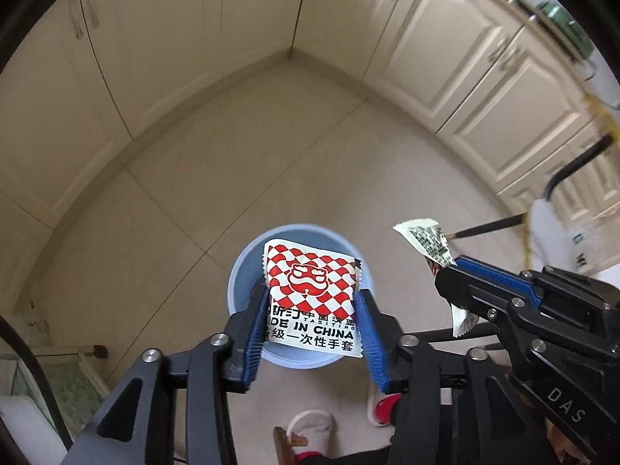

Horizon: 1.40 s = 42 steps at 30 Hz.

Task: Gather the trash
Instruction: 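Carry checkered packet and white sachet over the blue bin and open both tools, then raise both tools from the bin and return toward the table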

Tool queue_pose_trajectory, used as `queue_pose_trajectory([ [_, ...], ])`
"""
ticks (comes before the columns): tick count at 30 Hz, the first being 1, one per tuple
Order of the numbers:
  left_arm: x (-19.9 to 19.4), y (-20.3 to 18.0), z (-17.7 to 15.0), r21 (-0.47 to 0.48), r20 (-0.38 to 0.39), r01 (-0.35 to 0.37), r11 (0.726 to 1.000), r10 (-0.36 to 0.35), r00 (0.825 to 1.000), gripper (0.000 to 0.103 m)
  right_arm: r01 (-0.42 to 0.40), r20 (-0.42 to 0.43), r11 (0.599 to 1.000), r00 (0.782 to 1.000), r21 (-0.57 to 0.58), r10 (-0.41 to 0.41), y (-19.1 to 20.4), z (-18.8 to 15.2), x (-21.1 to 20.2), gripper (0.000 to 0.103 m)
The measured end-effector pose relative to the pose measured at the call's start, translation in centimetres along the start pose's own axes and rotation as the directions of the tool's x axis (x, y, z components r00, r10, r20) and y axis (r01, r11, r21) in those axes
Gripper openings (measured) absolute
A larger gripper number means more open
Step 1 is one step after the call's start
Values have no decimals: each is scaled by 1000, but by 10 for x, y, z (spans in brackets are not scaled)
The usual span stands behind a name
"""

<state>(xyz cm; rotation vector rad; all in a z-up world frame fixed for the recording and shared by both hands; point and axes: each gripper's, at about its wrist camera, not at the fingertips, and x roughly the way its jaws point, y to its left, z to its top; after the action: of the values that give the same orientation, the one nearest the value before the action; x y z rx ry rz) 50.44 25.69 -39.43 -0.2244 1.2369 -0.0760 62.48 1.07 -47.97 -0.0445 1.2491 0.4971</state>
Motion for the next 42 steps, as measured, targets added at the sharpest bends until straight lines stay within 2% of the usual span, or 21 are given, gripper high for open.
queue_pose_trajectory([
  [4,34,8,23,-10,-58,-24,1000,23,998,49,-21,-62,998,998,61,25,-29,0,43,10],
  [5,40,10,27,-14,-67,-36,999,35,997,54,-26,-75,997,997,70,31,-35,-1,54,10],
  [7,54,17,36,-34,-84,-50,998,47,995,59,-30,-90,996,995,80,37,-45,2,66,10],
  [11,68,13,56,-58,-120,-56,997,48,992,62,-53,-108,994,992,99,64,-56,-1,83,14],
  [16,57,1,66,-89,-111,-81,993,71,991,62,-80,-106,991,990,104,91,-52,-1,94,16],
  [18,46,-1,58,-101,-100,-88,991,78,992,62,-89,-97,991,990,101,99,-51,-3,90,24],
  [19,41,-2,54,-106,-96,-90,990,80,992,62,-88,-91,991,991,102,98,-50,-3,87,26],
  [21,28,-9,48,-123,-74,-92,988,83,994,62,-89,-81,991,992,98,97,-48,-4,79,39],
  [25,2,-11,40,-145,-30,-91,985,87,996,62,-83,-43,993,995,78,86,-35,-1,53,52],
  [29,-26,-23,33,-146,20,-98,985,102,995,62,-49,-2,997,999,61,49,-20,-1,13,69],
  [32,-52,-32,24,-142,76,-115,983,126,989,63,1,33,999,999,36,-2,-4,-2,-20,87],
  [33,-65,-36,21,-139,105,-116,983,132,986,63,10,48,1000,999,26,-11,0,-4,-31,92],
  [37,-100,-50,9,-136,195,-130,982,155,969,64,40,109,999,993,5,-40,23,-5,-73,97],
  [39,-121,-59,0,-136,250,-136,981,167,954,66,67,149,998,987,-19,-64,39,-8,-97,103],
  [42,-156,-77,-12,-125,340,-137,983,172,925,70,106,236,993,967,-43,-93,60,-15,-141,103],
])
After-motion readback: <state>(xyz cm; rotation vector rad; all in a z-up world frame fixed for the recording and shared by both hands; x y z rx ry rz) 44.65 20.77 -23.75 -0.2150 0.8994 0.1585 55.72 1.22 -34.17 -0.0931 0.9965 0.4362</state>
